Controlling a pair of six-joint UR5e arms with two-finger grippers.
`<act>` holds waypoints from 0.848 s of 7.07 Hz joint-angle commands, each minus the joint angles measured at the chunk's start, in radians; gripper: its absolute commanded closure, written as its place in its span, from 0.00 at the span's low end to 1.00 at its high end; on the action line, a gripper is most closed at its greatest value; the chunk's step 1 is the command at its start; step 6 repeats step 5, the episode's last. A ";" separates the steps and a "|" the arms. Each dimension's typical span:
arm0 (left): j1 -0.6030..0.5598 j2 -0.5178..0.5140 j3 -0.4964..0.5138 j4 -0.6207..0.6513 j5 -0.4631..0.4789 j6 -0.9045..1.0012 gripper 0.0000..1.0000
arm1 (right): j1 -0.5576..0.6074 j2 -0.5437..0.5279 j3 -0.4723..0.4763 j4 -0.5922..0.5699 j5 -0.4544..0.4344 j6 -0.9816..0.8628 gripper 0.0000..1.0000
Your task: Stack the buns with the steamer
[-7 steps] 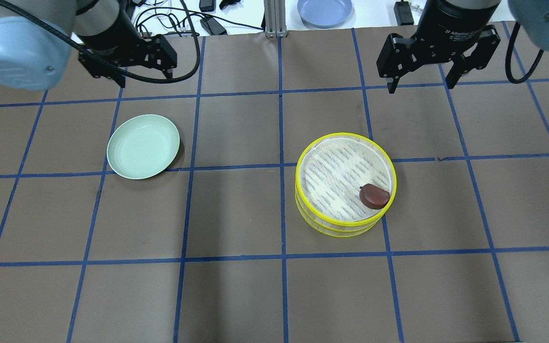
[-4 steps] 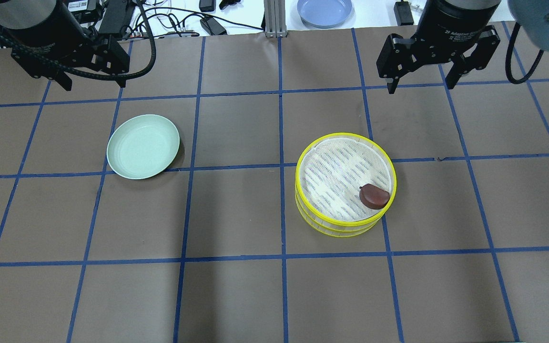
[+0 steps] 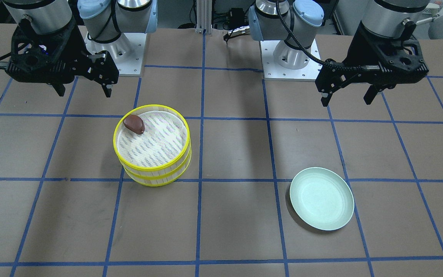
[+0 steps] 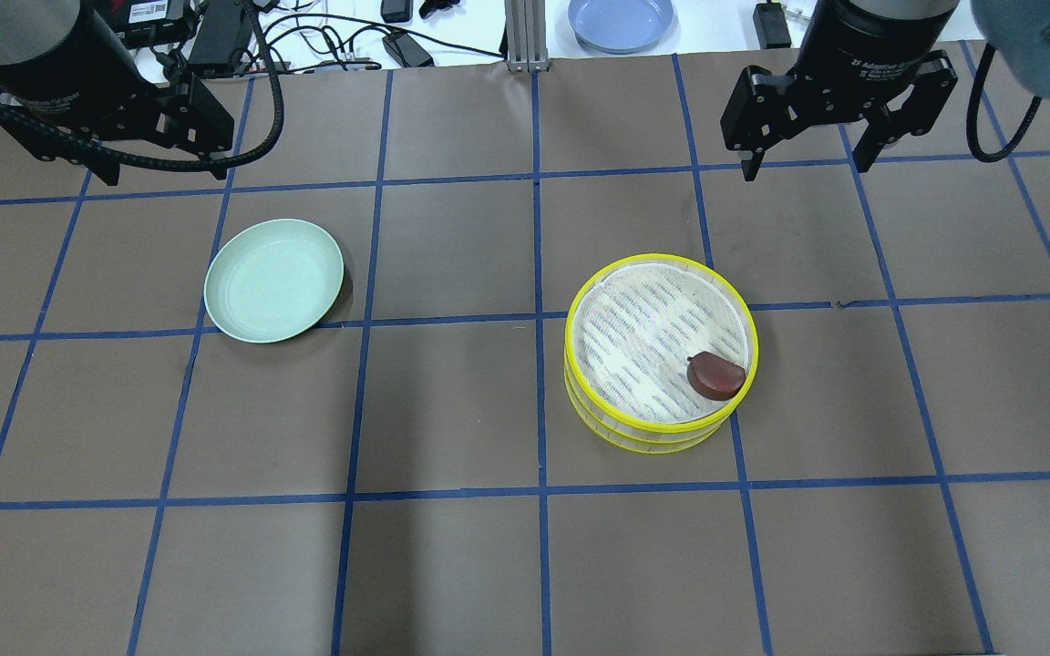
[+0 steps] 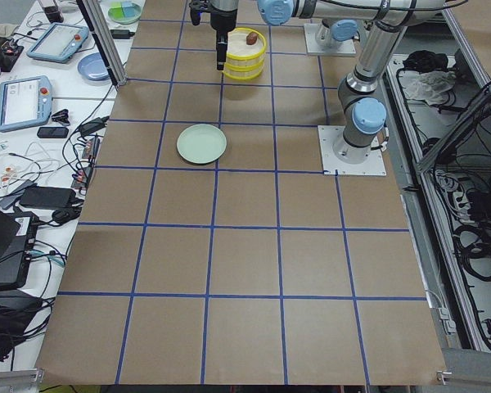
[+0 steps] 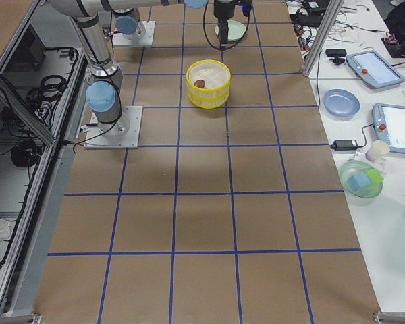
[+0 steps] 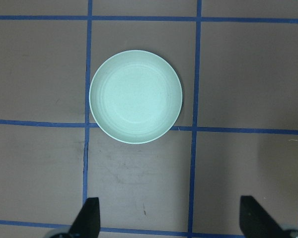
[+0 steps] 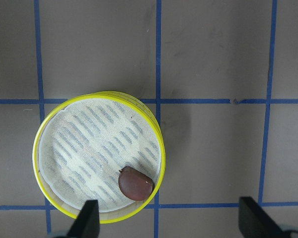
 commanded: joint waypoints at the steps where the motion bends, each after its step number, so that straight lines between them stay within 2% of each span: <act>1: -0.002 0.013 -0.001 -0.022 0.001 0.000 0.00 | 0.000 0.000 -0.001 -0.001 0.000 0.002 0.00; 6: -0.011 0.007 -0.002 -0.019 -0.038 0.037 0.00 | 0.000 0.000 -0.001 0.000 -0.002 0.002 0.00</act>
